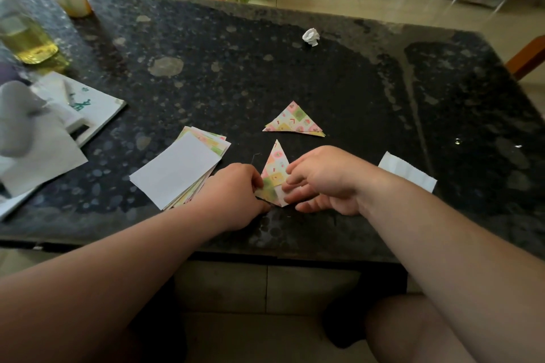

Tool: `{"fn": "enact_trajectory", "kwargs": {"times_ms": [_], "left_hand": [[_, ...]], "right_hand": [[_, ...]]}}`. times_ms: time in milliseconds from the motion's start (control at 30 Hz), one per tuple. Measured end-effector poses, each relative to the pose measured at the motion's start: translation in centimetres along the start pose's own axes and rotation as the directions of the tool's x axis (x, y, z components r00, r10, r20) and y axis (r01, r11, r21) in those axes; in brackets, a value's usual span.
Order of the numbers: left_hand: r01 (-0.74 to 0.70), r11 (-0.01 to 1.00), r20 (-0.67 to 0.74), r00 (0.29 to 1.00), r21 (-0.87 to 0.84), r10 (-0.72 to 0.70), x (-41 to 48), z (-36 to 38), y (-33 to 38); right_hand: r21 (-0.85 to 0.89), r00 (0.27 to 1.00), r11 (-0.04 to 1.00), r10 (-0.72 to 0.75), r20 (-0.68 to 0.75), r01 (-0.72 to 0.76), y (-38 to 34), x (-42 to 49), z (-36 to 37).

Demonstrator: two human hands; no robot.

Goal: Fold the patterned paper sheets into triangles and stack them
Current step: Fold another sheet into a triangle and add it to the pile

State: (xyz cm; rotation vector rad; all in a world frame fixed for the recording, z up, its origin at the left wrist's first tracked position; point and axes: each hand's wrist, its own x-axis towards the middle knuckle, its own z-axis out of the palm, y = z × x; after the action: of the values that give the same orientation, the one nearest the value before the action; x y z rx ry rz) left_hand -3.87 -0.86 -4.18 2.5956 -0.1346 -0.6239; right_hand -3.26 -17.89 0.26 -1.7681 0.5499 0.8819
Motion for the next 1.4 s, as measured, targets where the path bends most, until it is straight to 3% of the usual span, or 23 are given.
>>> {"fn": "enact_trajectory", "kwargs": {"times_ms": [133, 267, 367, 500, 767, 867, 933, 1033, 1200, 1300, 1400], "left_hand": [[-0.011, 1.000, -0.031, 0.999, 0.004, 0.011, 0.1, 0.2, -0.1], [-0.031, 1.000, -0.047, 0.998, -0.001, 0.031, 0.0, 0.4, -0.6], [-0.066, 0.998, -0.048, 0.997, -0.007, 0.066, -0.2, 0.4, -1.0], [-0.136, 0.991, -0.039, 0.990, 0.016, 0.137, -0.3, 0.0, -1.1], [-0.367, 0.925, -0.051, 0.926, 0.095, 0.373, -0.4, -0.6, -1.8], [-0.402, 0.903, -0.072, 0.906, 0.153, 0.416, -0.4, -0.2, -1.9], [-0.422, 0.890, -0.078, 0.895, 0.176, 0.439, -0.4, 0.1, -2.1], [-0.444, 0.872, -0.117, 0.874, 0.205, 0.472, -0.5, 0.6, -2.5], [-0.504, 0.808, -0.158, 0.810, 0.305, 0.565, -0.9, 1.5, -2.7], [-0.532, 0.796, -0.114, 0.807, 0.288, 0.580, -1.4, 1.7, -2.5], [-0.434, 0.884, -0.082, 0.888, 0.176, 0.452, -1.3, 1.3, -2.1]], "right_hand": [[0.055, 0.996, 0.996, 0.063, 0.063, -0.067, 0.2, 0.4, 0.1], [0.013, 0.996, 0.999, 0.040, 0.084, -0.041, 0.6, 0.7, 0.8], [-0.157, 0.996, 0.984, -0.086, 0.006, 0.086, 1.1, 1.0, 1.5], [-0.439, 0.954, 0.875, -0.278, -0.110, 0.205, 1.6, 2.0, 2.8], [-0.171, 0.984, 0.979, -0.135, -0.113, 0.114, 0.6, 1.7, 1.6], [-0.253, 0.988, 0.958, -0.147, -0.041, 0.133, 0.4, 1.4, 1.2], [-0.448, 0.967, 0.866, -0.255, -0.017, 0.221, 0.5, 0.9, 0.5], [-0.701, 0.921, 0.633, -0.381, 0.086, 0.327, 0.8, 0.3, -0.6], [-0.859, 0.873, 0.349, -0.445, 0.201, 0.375, 3.0, 0.4, 0.2], [-0.842, 0.834, 0.334, -0.507, 0.219, 0.424, 4.6, 0.7, 0.4], [-0.818, 0.812, 0.335, -0.529, 0.247, 0.467, 5.1, 1.0, -0.1]]}}
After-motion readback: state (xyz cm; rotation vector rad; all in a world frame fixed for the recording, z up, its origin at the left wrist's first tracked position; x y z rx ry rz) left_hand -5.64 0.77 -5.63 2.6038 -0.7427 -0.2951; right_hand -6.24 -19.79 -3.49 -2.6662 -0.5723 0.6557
